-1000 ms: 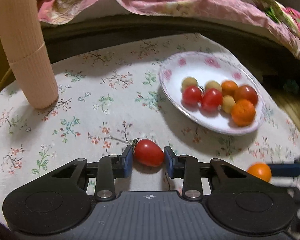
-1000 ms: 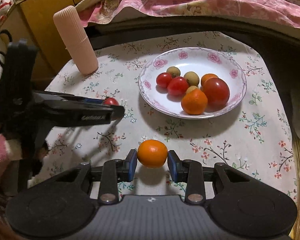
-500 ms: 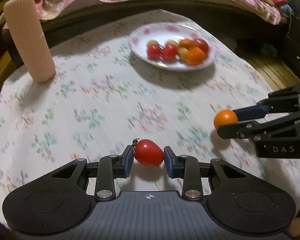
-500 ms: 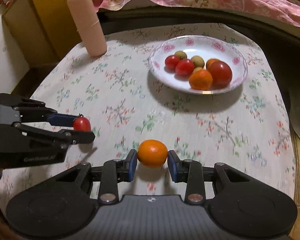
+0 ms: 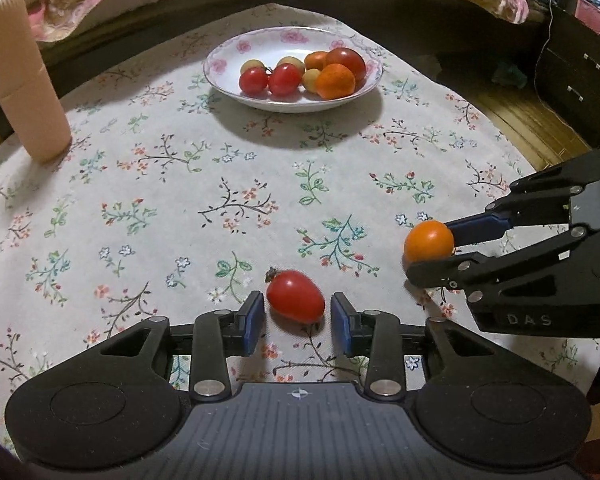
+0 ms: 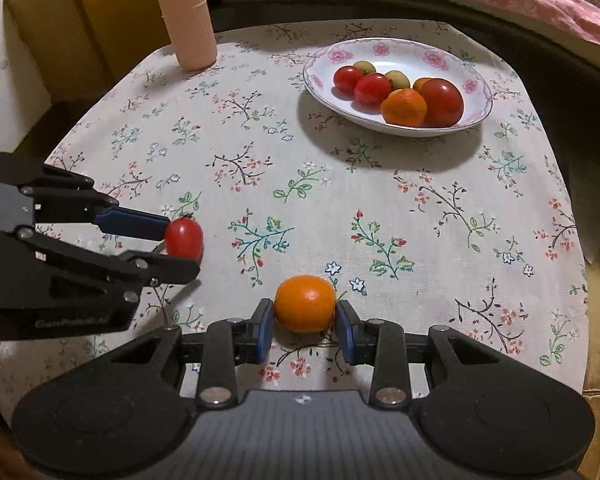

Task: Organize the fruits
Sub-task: 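Lift the mandarin in the right tool and cherry tomato in the left tool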

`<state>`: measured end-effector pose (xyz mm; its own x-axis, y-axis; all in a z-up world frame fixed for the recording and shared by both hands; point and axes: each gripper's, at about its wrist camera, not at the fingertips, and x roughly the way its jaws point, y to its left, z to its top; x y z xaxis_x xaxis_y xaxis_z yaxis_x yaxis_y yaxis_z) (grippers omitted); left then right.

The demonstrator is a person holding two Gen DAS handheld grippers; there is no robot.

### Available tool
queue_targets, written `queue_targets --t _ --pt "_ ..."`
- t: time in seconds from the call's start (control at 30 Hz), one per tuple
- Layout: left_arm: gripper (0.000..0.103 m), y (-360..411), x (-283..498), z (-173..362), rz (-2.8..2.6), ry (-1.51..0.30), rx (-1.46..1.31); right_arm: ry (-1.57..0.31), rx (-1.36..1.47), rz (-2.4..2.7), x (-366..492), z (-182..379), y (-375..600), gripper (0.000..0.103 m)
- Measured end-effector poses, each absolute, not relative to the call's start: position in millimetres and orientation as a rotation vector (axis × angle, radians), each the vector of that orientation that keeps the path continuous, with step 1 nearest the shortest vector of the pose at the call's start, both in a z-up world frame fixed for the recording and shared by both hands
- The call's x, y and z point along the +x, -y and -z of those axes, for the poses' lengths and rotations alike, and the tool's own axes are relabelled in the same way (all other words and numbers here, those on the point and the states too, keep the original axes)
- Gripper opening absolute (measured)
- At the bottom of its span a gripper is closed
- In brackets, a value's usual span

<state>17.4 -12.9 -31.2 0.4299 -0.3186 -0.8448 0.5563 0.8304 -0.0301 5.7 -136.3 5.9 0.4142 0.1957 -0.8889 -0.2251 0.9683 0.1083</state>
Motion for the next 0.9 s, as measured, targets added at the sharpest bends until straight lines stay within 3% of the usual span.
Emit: queue_targets --t 0.37,0.9 --pt "0.052 22.0 19.7 36.2 0.56 -0.994 0.276 -1.109 -0.006 -0.266 9.4 -4.9 139.1 0.036" --pt "0.041 23.4 19.9 34.9 0.542 -0.987 0.307 -1.113 -0.044 -0.261 10.5 -4.2 133.8 0.036"
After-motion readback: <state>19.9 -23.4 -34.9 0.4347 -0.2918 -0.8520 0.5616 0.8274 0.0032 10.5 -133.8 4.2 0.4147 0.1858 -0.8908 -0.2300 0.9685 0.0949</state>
